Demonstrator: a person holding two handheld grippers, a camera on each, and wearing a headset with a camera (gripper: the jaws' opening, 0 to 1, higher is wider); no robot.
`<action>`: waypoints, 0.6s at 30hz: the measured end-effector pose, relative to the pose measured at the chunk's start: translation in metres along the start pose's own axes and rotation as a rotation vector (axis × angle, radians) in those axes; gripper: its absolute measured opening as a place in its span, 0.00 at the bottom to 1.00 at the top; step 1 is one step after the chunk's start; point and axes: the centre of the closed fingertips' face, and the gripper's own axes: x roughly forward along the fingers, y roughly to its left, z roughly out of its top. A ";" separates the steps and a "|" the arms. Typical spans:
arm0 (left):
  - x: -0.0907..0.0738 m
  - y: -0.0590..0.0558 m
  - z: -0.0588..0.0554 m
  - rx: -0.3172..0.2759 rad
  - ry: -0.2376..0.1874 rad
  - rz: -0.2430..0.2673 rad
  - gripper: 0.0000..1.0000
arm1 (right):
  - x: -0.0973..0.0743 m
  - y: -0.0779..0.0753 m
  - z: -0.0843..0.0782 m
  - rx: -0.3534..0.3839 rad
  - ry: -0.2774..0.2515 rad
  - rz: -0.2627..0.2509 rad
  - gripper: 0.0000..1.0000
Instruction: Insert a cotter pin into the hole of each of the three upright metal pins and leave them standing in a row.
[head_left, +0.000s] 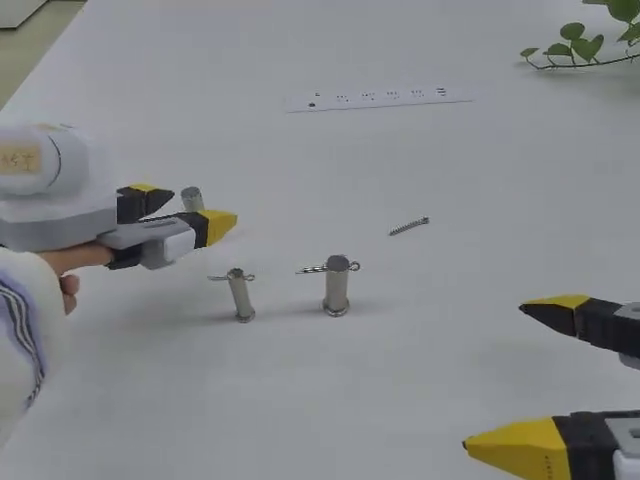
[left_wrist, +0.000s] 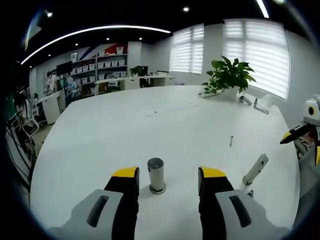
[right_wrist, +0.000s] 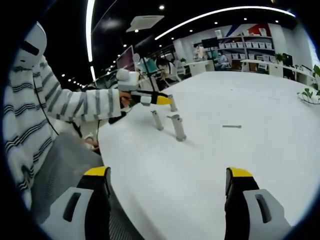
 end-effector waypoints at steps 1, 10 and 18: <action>0.003 0.000 -0.002 0.005 0.006 -0.002 0.42 | 0.000 0.001 -0.001 0.000 0.003 0.002 0.96; 0.014 0.010 -0.010 0.034 0.029 0.032 0.27 | -0.003 0.001 -0.004 -0.010 0.015 0.001 0.95; 0.017 0.020 -0.009 0.034 0.022 0.060 0.13 | -0.005 -0.006 -0.005 0.001 0.016 -0.012 0.94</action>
